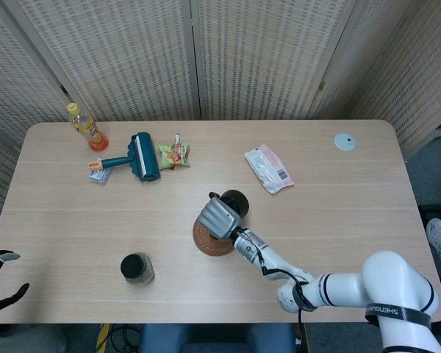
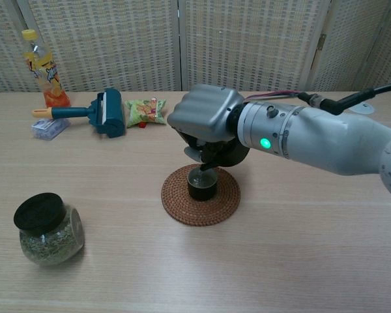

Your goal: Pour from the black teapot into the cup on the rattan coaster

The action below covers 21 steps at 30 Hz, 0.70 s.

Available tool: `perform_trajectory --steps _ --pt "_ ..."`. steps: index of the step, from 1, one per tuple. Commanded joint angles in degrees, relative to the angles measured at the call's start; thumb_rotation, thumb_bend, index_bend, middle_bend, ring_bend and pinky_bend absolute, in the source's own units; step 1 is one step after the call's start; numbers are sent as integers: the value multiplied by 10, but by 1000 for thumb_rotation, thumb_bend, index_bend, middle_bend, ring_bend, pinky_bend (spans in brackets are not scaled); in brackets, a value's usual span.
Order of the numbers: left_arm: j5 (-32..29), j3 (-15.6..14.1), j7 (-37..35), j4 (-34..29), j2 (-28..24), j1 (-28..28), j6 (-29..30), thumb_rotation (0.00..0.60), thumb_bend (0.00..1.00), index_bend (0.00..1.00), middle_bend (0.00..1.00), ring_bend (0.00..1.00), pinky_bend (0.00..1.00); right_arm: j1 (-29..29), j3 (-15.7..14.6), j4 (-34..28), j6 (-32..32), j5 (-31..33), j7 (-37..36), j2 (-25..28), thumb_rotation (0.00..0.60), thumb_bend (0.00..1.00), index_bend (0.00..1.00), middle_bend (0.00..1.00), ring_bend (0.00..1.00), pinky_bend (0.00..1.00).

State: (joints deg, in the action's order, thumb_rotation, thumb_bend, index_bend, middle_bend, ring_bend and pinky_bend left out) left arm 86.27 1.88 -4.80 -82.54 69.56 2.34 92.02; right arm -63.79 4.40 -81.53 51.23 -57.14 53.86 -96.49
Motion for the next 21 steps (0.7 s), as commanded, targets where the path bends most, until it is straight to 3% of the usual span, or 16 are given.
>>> perform_trajectory --steps 1,10,21 --pt "1 0 1 -2 -1 0 1 600 182 339 294 300 200 5 5 -5 4 4 -12 1 479 533 972 880 768 363" --pt "5 0 10 -9 -3 -3 -2 600 183 338 294 300 199 19 17 -23 8 16 -48 14 480 528 972 879 768 363" --pt "10 0 19 -17 -6 -10 -7 600 183 338 294 300 199 57 49 -89 5 59 -157 66 481 515 953 856 757 363"
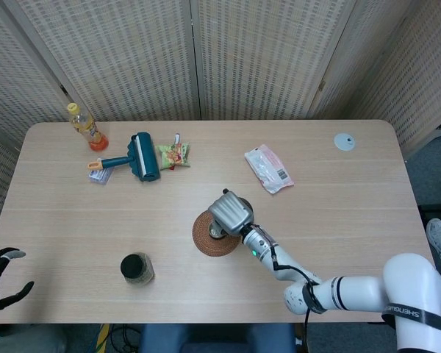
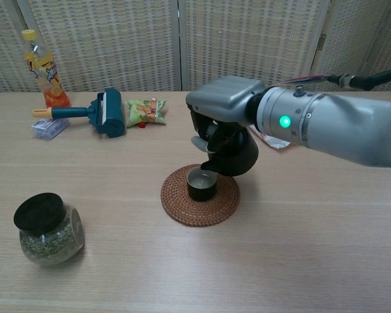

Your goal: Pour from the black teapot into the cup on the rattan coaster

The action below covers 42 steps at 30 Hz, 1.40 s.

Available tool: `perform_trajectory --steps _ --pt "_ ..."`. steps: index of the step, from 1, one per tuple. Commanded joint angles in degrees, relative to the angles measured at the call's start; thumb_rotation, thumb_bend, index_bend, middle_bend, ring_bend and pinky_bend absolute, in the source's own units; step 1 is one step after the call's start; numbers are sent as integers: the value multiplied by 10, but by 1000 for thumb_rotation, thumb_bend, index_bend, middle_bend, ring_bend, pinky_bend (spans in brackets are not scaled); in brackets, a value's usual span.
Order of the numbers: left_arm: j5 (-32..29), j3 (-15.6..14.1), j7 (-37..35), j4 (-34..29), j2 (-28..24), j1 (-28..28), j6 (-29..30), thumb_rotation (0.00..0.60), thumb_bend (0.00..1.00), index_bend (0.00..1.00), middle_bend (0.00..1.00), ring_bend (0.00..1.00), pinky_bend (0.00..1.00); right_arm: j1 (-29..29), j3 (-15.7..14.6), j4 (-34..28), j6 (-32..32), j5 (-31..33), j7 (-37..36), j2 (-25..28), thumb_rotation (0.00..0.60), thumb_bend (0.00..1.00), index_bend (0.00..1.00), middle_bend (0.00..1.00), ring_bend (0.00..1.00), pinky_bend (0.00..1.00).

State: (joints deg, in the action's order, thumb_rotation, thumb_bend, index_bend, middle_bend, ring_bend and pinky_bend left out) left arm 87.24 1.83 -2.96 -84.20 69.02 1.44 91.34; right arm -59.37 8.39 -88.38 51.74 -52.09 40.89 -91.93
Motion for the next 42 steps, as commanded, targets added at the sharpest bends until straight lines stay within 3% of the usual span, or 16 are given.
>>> perform_trajectory --steps 1,6,16,18,23,42 --pt "0 1 1 -2 -1 -1 0 600 183 339 293 300 199 19 12 -30 -2 12 -44 31 481 515 951 855 756 363" --pt "2 1 4 -4 -1 -4 -4 600 183 338 294 300 199 41 16 -58 -19 21 -103 73 481 480 936 847 748 363" --pt "4 -1 7 -7 2 -10 -11 600 183 339 294 300 199 73 0 -42 -37 15 -176 114 472 233 919 836 740 363" --pt "4 -1 8 -8 3 -11 -12 600 183 339 293 300 198 78 -1 -31 -37 12 -186 114 457 119 918 836 739 363" --pt "4 -3 11 -8 6 -12 -16 600 183 338 294 300 199 89 -6 -3 -38 1 -209 107 405 7 918 836 736 363" --pt "1 -7 14 -6 10 -13 -20 600 183 339 293 300 198 112 -14 74 -48 -38 -253 83 371 0 916 835 733 363"
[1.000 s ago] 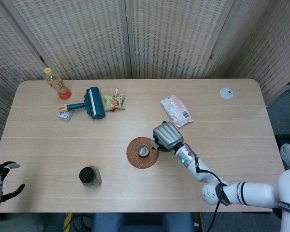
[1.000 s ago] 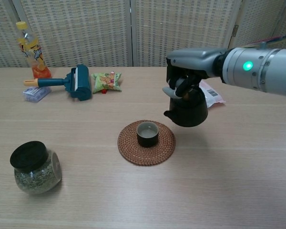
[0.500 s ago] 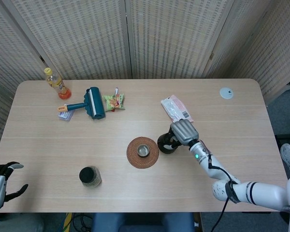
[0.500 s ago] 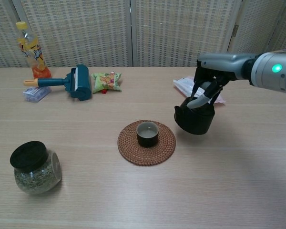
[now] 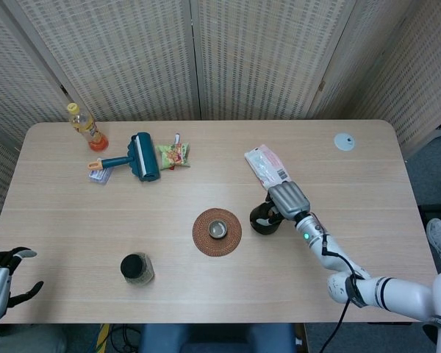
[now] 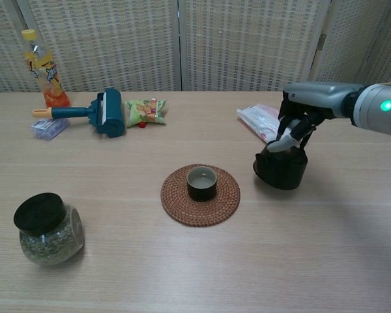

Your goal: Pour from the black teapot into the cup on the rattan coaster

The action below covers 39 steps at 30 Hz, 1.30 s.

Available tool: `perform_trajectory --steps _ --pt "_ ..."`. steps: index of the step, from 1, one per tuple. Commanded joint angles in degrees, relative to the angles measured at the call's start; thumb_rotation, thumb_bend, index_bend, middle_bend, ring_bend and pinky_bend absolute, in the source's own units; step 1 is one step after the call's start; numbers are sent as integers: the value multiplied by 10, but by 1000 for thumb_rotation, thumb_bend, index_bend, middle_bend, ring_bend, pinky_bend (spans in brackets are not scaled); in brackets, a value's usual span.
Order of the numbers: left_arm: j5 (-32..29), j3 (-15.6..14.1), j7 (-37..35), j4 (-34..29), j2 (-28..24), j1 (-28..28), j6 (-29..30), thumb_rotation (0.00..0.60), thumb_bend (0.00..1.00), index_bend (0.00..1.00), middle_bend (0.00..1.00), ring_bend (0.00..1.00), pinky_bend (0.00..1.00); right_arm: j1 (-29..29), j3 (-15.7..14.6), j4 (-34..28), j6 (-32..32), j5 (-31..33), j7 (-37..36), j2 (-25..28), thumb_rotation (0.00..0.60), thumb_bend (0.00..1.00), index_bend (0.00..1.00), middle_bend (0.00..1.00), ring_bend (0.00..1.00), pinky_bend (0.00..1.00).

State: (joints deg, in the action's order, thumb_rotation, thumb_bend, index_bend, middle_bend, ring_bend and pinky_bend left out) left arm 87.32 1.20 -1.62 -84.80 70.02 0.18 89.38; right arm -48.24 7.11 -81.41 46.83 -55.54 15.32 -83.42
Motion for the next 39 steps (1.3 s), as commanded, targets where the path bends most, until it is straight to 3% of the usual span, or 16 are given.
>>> perform_trajectory --steps 1,29,35,39 --pt "0 0 0 0 1 0 -1 600 183 339 294 300 198 2 -2 7 3 -6 5 -4 371 0 915 835 732 363" --pt "-3 -4 0 5 5 -1 -7 600 183 339 293 300 192 11 -18 59 9 -28 65 -49 366 0 908 814 714 363" --pt "-3 -4 0 5 4 0 -6 600 183 339 293 300 192 13 -14 53 12 -29 70 -46 367 0 815 760 645 363" --pt "-2 -4 -1 5 4 -1 -6 600 183 339 294 300 192 15 -12 45 15 -30 74 -41 366 0 689 678 561 362"
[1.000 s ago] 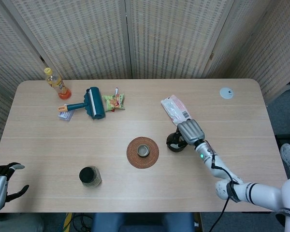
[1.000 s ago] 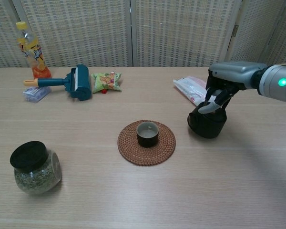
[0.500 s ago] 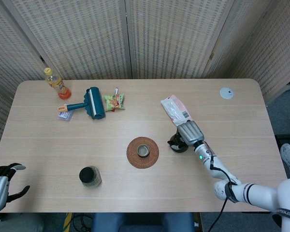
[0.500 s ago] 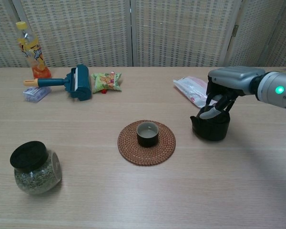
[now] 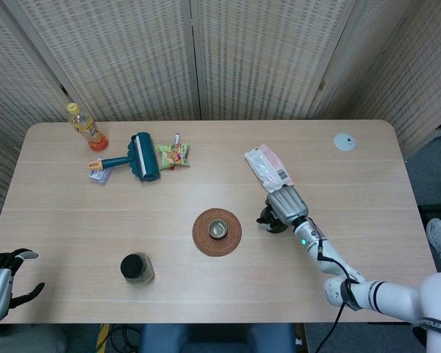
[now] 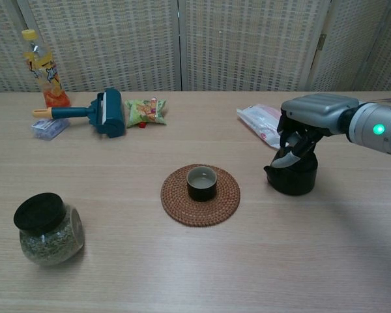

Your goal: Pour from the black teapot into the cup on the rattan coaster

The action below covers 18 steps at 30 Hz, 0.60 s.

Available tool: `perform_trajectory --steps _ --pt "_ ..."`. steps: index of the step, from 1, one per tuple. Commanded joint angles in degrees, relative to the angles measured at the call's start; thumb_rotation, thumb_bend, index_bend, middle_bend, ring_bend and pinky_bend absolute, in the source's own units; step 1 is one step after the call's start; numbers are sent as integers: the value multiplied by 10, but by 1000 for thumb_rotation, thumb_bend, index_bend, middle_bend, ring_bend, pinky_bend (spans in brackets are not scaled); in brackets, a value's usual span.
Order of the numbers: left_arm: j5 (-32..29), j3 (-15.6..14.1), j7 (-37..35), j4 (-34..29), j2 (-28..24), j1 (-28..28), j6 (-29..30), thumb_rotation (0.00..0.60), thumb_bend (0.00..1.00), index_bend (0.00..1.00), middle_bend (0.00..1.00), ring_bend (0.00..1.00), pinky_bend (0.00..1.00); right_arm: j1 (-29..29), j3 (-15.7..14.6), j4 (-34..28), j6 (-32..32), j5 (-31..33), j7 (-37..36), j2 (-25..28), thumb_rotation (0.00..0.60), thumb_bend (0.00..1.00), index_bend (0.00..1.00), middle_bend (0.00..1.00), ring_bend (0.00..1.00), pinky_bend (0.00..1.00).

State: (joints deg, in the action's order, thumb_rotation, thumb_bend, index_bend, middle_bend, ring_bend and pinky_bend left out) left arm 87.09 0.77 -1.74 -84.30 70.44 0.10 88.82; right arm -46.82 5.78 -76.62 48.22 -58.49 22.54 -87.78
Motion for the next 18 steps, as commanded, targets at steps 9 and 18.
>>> perform_trajectory --steps 9,18 --pt "2 1 -1 -1 0 -1 2 600 183 338 294 300 192 7 2 -20 16 -10 12 10 366 0 471 453 334 231" --pt "3 3 1 -1 -2 -3 2 600 183 338 293 300 192 18 5 -33 50 -21 29 15 382 0 297 280 181 118"
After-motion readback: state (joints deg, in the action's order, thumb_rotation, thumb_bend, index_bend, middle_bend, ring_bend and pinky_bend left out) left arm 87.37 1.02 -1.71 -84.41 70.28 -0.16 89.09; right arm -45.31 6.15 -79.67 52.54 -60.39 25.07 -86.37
